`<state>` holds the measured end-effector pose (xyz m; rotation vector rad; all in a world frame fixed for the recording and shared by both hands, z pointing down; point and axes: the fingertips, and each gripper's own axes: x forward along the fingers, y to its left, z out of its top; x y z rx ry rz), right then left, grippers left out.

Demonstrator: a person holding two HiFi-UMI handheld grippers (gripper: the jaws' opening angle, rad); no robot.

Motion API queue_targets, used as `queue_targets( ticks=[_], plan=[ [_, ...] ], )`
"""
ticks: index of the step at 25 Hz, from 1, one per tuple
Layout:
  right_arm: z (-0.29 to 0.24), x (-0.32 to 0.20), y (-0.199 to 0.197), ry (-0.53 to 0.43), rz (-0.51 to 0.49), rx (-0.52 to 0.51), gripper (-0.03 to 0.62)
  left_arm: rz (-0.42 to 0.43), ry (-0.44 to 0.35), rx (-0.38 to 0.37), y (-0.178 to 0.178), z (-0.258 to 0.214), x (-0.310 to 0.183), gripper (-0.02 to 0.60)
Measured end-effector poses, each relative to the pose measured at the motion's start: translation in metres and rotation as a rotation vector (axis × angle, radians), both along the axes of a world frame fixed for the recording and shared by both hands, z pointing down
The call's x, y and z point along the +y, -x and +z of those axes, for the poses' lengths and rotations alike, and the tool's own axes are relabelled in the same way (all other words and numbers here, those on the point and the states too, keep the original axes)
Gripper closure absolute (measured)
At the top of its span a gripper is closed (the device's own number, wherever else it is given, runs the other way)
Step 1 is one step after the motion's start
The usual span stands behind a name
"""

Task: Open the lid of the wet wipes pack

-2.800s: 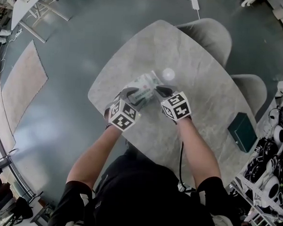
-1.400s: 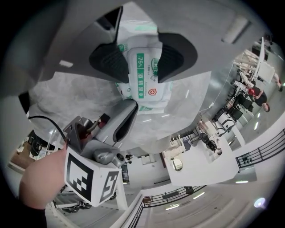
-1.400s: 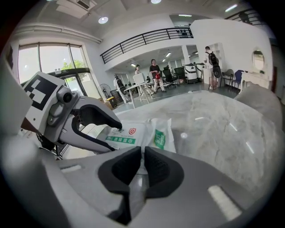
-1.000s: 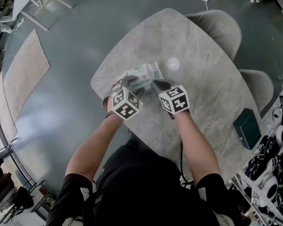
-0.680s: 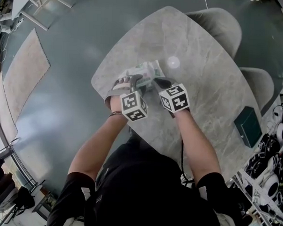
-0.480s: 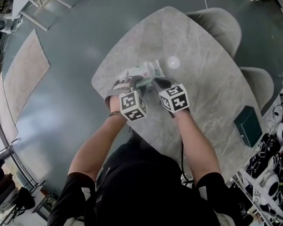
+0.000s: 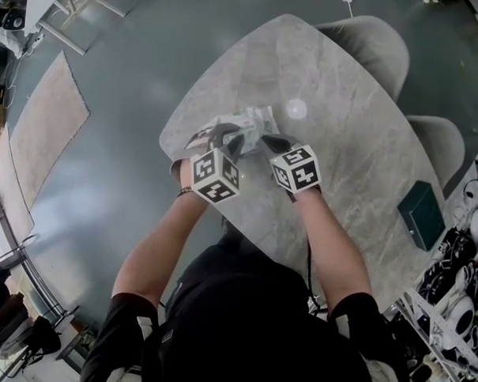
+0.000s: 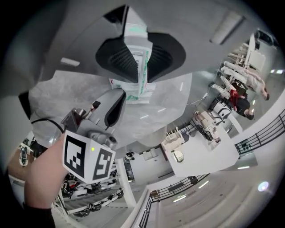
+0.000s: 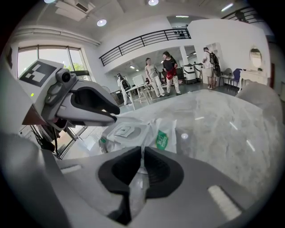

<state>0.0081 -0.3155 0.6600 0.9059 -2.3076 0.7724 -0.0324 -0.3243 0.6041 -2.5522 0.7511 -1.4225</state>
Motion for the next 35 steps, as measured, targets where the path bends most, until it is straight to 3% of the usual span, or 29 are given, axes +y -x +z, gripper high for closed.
queue_targets(
  ticks=[9, 15, 20, 25, 35],
  plan=[
    [-0.013, 0.001, 0.001, -0.021, 0.024, -0.009, 0.565, -0.108, 0.055, 0.055, 0.043, -0.008, -0.047, 0.53],
    [-0.041, 0.022, -0.002, -0.055, 0.045, -0.038, 0.565, -0.162, 0.068, 0.089, 0.051, -0.003, -0.063, 0.476],
    [-0.075, 0.053, -0.004, -0.105, 0.085, -0.048, 0.565, -0.236, 0.082, 0.198, 0.061, -0.021, -0.05, 0.463],
    [-0.116, 0.093, 0.002, -0.152, 0.107, -0.04, 0.565, -0.218, 0.022, 0.224, 0.077, -0.055, -0.017, 0.463],
    [-0.201, 0.155, 0.023, -0.271, 0.192, -0.072, 0.589, -0.229, -0.026, 0.519, 0.113, -0.142, 0.065, 0.477]
  ],
)
